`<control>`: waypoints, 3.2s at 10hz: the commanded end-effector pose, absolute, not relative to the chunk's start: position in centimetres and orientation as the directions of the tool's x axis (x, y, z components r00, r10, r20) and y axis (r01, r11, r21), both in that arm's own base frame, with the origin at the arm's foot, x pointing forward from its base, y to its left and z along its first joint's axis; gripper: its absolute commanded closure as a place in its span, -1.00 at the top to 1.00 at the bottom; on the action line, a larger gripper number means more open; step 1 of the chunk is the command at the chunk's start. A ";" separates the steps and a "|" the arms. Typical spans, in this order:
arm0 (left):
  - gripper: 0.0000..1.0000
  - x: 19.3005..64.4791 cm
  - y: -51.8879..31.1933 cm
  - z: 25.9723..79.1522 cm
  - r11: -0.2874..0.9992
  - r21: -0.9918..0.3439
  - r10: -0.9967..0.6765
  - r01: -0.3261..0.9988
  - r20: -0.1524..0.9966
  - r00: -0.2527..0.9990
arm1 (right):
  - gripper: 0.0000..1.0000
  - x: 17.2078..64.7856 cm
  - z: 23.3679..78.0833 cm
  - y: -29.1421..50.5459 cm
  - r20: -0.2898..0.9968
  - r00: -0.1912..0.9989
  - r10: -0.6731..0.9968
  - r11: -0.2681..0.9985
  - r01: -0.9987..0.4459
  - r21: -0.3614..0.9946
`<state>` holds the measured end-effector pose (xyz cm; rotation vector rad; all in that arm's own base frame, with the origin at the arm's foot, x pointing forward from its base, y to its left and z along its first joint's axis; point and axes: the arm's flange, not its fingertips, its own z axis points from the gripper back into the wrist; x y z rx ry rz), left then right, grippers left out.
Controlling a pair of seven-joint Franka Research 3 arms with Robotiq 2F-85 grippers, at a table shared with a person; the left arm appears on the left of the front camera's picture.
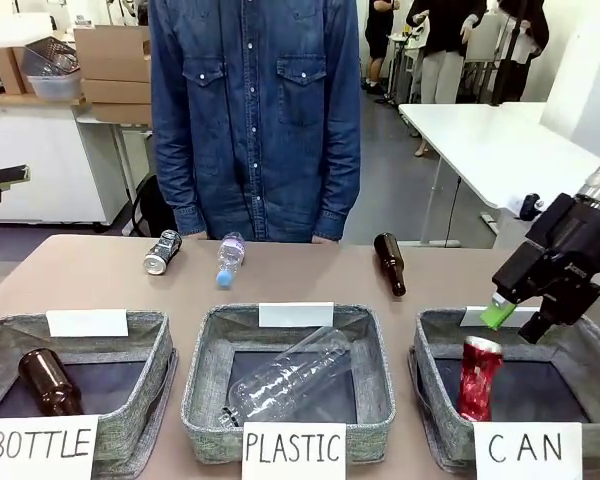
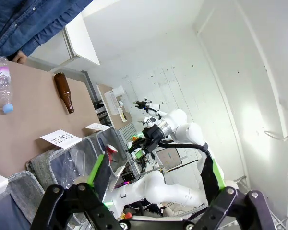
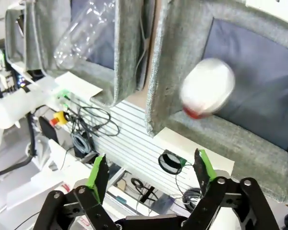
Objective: Sort the can waste into the basket.
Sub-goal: Pick up the can waste from the table and place it in the right Fabric basket.
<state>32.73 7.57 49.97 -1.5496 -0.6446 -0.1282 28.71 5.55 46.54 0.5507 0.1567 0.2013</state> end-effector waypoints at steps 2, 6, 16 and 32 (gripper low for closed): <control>1.00 32.5 7.3 50.0 0.036 -0.871 0.325 0.491 0.474 0.818 | 1.00 27.9 44.8 5.0 -0.100 0.976 0.195 0.842 -0.114 0.527; 1.00 32.5 7.3 50.0 0.036 -0.871 0.325 0.491 0.474 0.818 | 1.00 28.6 45.4 4.6 -0.015 0.976 0.215 0.701 -0.143 0.699; 1.00 32.5 7.3 50.0 0.036 -0.871 0.325 0.491 0.474 0.818 | 1.00 31.6 51.1 1.6 0.053 0.998 -0.045 0.162 -0.045 0.986; 1.00 32.7 7.6 50.0 0.051 -0.882 0.316 0.468 0.459 0.830 | 1.00 31.6 51.1 1.6 0.053 0.998 -0.045 0.162 -0.045 0.986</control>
